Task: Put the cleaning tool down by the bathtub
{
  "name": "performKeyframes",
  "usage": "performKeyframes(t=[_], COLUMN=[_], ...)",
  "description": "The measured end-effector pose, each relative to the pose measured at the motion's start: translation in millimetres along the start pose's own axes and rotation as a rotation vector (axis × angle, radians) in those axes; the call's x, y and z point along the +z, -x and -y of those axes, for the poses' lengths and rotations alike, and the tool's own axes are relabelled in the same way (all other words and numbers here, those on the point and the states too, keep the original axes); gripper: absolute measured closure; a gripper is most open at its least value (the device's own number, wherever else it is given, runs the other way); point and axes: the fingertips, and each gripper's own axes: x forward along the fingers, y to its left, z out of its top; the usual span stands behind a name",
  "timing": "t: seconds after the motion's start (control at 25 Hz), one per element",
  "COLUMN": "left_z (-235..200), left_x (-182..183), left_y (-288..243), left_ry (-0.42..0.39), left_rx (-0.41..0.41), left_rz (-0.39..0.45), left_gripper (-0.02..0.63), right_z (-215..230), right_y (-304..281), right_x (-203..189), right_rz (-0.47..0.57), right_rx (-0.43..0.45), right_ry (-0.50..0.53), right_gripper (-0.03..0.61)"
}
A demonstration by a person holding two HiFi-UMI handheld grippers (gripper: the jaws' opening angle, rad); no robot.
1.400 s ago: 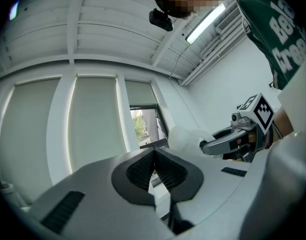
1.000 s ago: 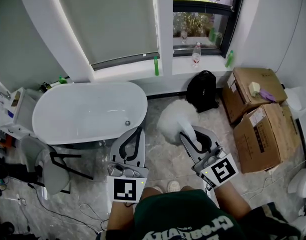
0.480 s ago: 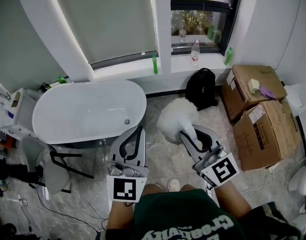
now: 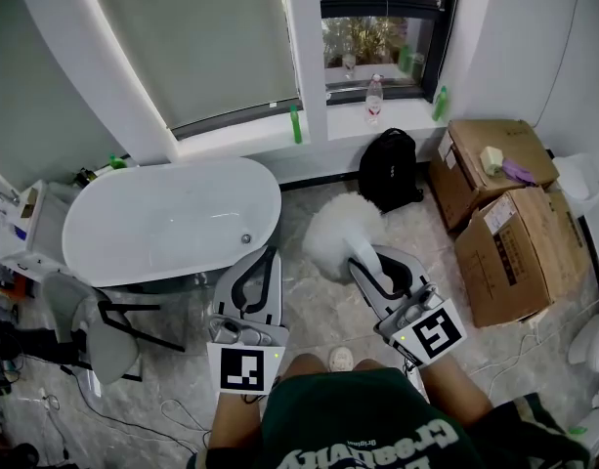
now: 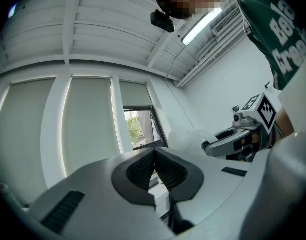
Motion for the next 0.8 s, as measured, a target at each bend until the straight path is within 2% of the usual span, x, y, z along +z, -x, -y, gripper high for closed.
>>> performKeyframes(t=[0.24, 0.48, 0.8], left_z=[6.9, 16.3, 19.8], left_x=[4.7, 5.7, 14.6], left_y=[-4.8, -9.3, -22.4], left_ry=[-0.019, -0.003, -0.038], left_rx=[-0.012, -0.015, -0.024], left_rz=[0.014, 0.002, 0.021], left_gripper=[0.607, 0.607, 0.607], right_z=[6.5, 13.4, 21.6], right_y=[6.5, 12.9, 13.5], right_x=[-1.4, -5.7, -6.4], right_rz=[0.007, -0.012, -0.007], right_rx=[-0.014, -0.028, -0.019], right_ry=[-0.014, -0.028, -0.043], right_gripper=[0.485, 0.485, 0.485])
